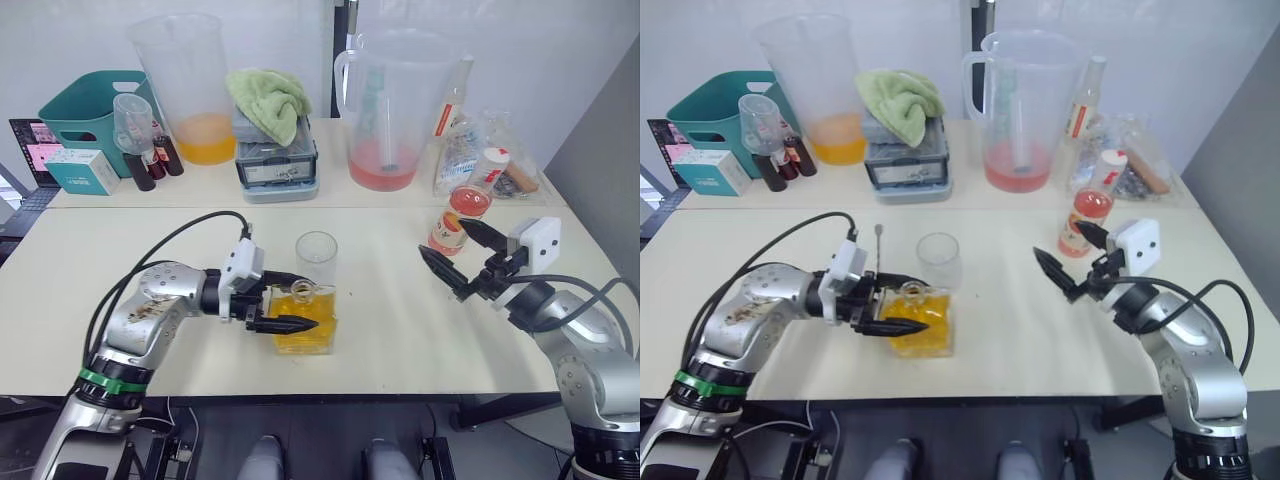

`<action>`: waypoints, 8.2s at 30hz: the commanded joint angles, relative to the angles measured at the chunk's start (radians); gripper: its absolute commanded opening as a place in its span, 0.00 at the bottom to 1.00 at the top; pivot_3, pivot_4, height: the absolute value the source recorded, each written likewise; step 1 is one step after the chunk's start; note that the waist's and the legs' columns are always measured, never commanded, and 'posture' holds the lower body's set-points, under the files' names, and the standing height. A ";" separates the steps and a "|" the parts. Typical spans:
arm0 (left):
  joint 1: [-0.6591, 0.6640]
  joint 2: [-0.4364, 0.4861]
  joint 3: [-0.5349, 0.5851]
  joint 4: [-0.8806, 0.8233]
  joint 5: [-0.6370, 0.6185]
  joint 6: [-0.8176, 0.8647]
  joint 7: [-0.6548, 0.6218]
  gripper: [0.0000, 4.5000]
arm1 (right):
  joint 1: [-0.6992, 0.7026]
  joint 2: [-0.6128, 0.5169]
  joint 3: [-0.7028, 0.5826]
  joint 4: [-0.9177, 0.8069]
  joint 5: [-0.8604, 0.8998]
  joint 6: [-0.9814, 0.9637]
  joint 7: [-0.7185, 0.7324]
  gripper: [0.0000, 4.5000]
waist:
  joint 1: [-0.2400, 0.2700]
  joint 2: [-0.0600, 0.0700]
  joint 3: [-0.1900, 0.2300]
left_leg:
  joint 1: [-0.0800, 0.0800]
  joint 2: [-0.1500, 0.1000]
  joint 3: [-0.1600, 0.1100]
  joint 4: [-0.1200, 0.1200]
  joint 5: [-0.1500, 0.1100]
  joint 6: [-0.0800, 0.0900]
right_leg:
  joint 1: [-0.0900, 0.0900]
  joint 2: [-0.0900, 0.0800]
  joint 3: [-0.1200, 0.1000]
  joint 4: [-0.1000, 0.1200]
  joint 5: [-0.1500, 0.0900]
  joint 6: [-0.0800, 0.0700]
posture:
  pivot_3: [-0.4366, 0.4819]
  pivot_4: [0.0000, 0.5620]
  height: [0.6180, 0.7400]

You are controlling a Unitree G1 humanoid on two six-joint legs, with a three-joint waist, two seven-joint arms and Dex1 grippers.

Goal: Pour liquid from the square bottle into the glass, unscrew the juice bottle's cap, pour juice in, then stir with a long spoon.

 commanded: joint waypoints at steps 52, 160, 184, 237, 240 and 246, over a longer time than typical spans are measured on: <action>-0.654 -0.222 -0.074 1.009 0.679 -1.190 0.450 0.63 | 0.043 0.068 0.162 -0.150 -0.043 0.076 -0.074 1.00 | -0.008 -0.003 0.003 | -0.016 -0.001 -0.001 0.006 0.001 -0.002 | -0.016 0.000 -0.001 0.006 0.000 0.000 | 0.48 0.27 1.00; -0.484 -0.047 0.276 0.511 0.356 -0.113 0.865 0.63 | -0.181 0.067 0.210 -0.011 -0.001 0.121 0.014 1.00 | -0.036 -0.003 0.003 | -0.016 -0.002 -0.006 0.009 0.003 -0.004 | -0.017 0.000 -0.002 0.020 0.000 0.000 | 0.48 0.27 1.00; -0.240 -0.175 0.404 0.311 0.290 0.166 1.104 0.63 | -0.225 0.087 0.227 0.037 -0.033 0.102 0.061 1.00 | -0.034 -0.005 0.002 | -0.015 -0.002 -0.008 0.009 0.004 -0.005 | -0.016 0.000 -0.003 0.019 0.000 0.000 | 0.48 0.27 1.00; 0.614 0.020 0.890 0.245 -0.053 -0.053 0.350 0.99 | 0.262 -0.118 -0.406 0.419 -0.097 -0.169 0.127 1.00 | 0.018 -0.005 0.001 | -0.003 0.001 0.007 0.004 0.001 -0.001 | -0.009 0.000 0.007 0.009 0.000 -0.001 | 0.48 0.27 1.00; 0.608 0.006 0.863 0.267 -0.038 -0.102 0.343 0.99 | 0.261 -0.114 -0.406 0.410 -0.088 -0.169 0.123 1.00 | 0.017 -0.004 0.000 | -0.003 0.001 0.007 0.004 0.001 -0.001 | -0.008 0.000 0.008 0.008 0.000 -0.001 | 0.48 0.27 1.00; 0.590 -0.011 0.847 0.277 -0.046 -0.169 0.344 0.99 | 0.268 -0.092 -0.408 0.330 -0.059 -0.124 0.078 1.00 | 0.017 -0.004 0.000 | -0.002 0.001 0.008 0.003 0.000 -0.001 | -0.007 0.000 0.008 0.008 0.000 -0.001 | 0.48 0.27 1.00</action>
